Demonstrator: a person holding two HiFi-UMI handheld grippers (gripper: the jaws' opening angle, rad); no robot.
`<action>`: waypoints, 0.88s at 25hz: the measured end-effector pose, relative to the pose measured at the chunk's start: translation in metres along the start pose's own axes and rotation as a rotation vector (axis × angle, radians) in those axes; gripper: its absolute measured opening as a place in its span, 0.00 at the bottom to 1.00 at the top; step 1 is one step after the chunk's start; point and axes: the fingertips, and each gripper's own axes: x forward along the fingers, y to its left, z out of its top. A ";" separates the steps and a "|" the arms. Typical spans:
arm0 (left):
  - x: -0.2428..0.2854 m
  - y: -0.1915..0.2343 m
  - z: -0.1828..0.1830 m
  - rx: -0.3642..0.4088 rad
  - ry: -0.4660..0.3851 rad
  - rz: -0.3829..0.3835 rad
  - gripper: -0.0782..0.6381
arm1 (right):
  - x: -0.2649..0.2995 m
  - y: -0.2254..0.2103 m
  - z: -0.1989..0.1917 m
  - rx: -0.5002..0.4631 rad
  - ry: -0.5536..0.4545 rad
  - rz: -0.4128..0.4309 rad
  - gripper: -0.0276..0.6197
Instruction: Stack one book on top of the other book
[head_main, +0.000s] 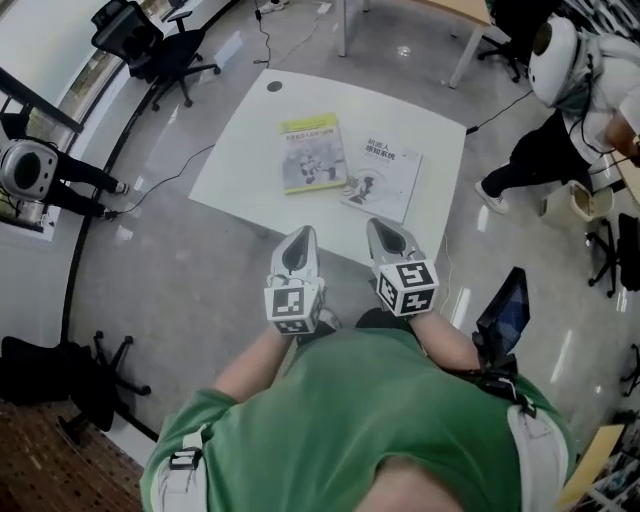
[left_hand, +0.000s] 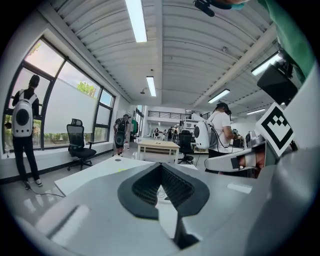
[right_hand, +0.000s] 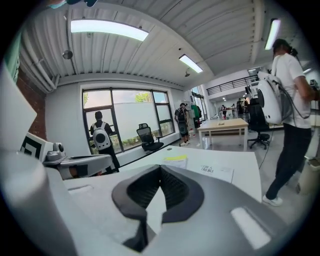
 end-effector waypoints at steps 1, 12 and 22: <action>0.003 0.005 -0.002 0.002 0.005 -0.014 0.12 | 0.002 -0.001 -0.001 0.005 -0.002 -0.022 0.05; 0.045 0.004 -0.024 0.008 0.090 -0.102 0.12 | 0.000 -0.044 -0.008 0.059 0.015 -0.184 0.05; 0.113 -0.005 -0.044 0.072 0.194 -0.113 0.12 | 0.024 -0.114 -0.022 0.135 0.041 -0.239 0.05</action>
